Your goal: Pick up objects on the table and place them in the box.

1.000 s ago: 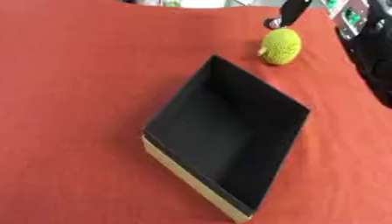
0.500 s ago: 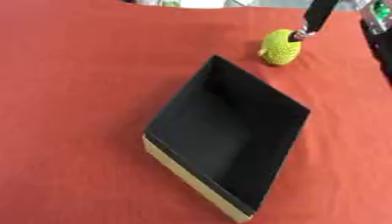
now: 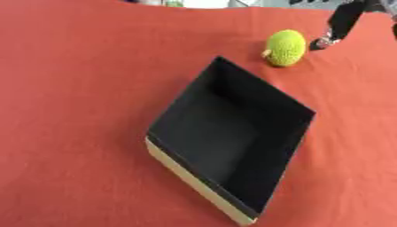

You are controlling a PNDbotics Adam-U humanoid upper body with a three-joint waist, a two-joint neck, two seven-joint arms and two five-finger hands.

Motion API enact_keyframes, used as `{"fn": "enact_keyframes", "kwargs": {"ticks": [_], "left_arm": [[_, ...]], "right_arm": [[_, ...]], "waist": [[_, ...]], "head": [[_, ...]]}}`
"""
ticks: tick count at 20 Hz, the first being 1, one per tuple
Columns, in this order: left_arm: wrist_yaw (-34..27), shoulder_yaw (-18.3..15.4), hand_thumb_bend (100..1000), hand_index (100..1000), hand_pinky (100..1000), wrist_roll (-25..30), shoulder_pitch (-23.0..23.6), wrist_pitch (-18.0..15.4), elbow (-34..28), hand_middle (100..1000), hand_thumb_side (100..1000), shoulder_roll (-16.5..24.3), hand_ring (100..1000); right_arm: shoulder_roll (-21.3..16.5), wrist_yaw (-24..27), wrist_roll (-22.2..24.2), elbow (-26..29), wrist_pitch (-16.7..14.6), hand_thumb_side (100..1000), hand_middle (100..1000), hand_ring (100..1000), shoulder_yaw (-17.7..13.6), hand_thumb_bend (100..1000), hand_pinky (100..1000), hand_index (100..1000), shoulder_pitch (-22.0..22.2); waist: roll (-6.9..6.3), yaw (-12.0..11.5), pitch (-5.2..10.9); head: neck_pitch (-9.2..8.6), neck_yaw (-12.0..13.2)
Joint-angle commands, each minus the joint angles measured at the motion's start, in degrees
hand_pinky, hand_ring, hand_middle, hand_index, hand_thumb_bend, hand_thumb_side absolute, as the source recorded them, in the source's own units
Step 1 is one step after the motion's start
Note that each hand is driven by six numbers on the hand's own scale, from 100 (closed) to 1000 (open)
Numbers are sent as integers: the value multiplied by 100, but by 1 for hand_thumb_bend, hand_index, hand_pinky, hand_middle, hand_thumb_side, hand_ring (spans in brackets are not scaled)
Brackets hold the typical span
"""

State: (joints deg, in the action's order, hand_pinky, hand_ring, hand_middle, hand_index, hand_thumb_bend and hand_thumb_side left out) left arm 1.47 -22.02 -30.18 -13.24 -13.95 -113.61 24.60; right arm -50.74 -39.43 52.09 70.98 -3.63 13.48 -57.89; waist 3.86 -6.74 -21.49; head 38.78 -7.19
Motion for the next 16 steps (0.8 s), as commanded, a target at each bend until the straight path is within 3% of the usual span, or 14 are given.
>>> {"fn": "enact_keyframes", "kwargs": {"ticks": [1, 8, 16], "left_arm": [[-7, -44, 100, 786, 663, -4, -68, 5, -98, 657, 514, 153, 603], [-19, -47, 100, 785, 663, 14, -78, 5, -98, 658, 516, 129, 603], [-33, -46, 100, 785, 663, 34, -93, -1, -98, 659, 518, 103, 603]], "right_arm": [[-179, 72, -12, 36, 44, 100, 960, 974, -44, 438, 914, 1000, -81], [15, 45, -61, -286, 128, 100, 912, 964, -55, 390, 889, 1000, -125], [236, -170, -195, -737, 84, 100, 928, 964, -66, 393, 891, 1000, -192]], "waist": [[-35, -8, 112], [-53, -33, 79], [-78, -62, 33]], "head": [[18, -17], [-3, -28], [-33, -60]]}}
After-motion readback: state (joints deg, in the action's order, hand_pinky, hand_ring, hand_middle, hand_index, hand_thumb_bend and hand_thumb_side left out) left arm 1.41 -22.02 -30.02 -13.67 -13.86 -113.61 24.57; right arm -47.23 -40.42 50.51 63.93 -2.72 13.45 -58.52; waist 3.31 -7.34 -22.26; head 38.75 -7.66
